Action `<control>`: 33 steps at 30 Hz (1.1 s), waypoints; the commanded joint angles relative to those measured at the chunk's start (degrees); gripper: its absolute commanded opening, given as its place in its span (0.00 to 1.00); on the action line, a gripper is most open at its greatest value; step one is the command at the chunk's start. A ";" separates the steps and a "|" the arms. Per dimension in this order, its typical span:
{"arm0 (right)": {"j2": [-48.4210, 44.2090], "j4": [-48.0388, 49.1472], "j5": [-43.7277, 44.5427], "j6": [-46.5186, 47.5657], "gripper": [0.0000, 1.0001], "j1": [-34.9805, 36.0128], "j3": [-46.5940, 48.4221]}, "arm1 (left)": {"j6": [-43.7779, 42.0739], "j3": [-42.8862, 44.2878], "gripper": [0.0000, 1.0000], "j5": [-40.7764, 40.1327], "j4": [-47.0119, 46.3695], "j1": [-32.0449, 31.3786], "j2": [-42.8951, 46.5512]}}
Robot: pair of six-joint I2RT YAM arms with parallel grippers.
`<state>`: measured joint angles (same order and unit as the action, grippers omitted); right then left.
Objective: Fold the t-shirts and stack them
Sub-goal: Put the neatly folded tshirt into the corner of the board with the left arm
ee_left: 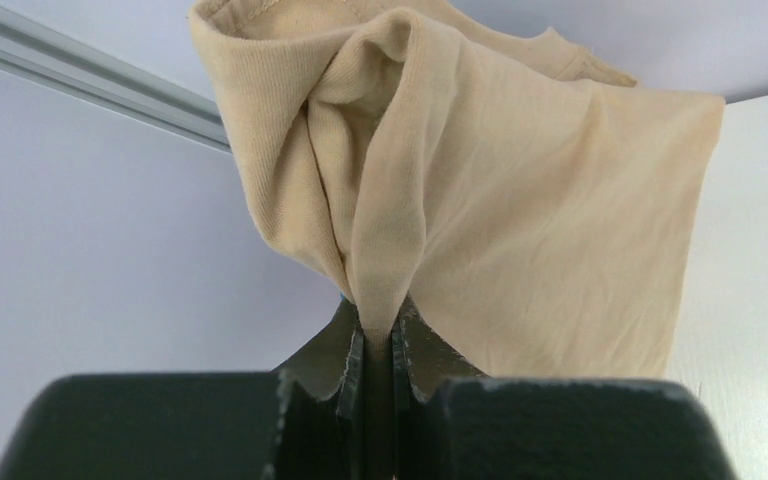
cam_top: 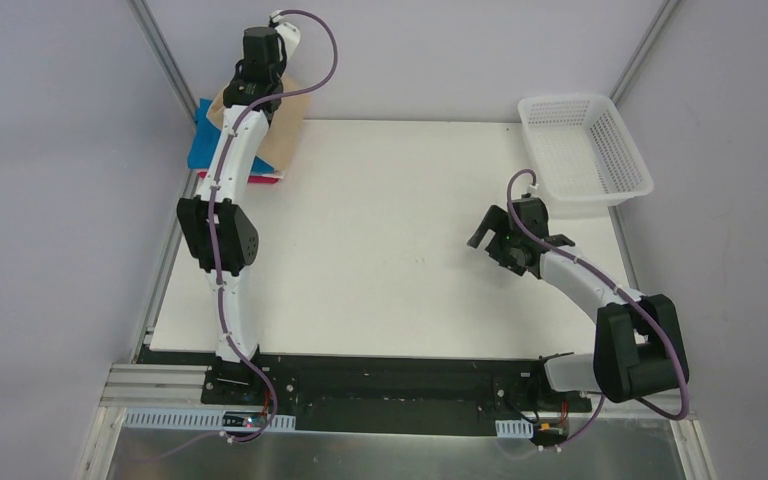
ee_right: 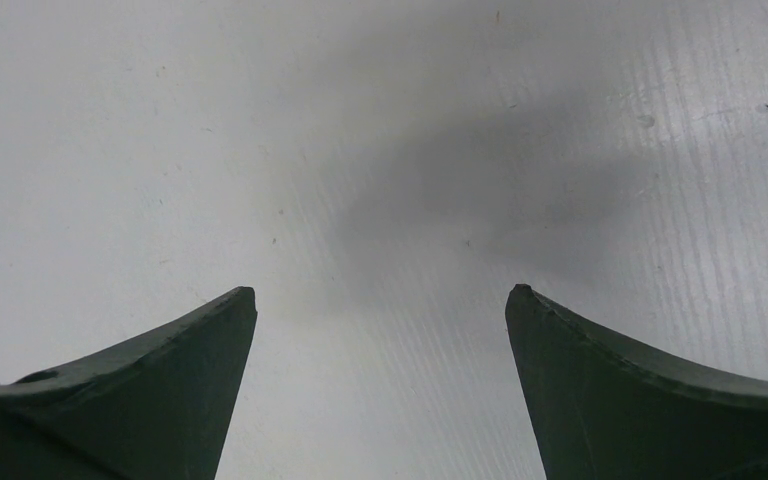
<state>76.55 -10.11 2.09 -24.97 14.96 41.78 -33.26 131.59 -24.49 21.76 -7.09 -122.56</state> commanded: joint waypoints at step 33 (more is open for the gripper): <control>3.72 -0.56 0.59 1.24 0.99 -1.67 4.00 | 0.66 9.14 0.92 1.91 -13.14 11.53 -14.56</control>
<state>79.57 -10.57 2.61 -24.58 13.72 43.29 -34.59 137.47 -20.23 13.63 3.84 -137.69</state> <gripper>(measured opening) 0.993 0.728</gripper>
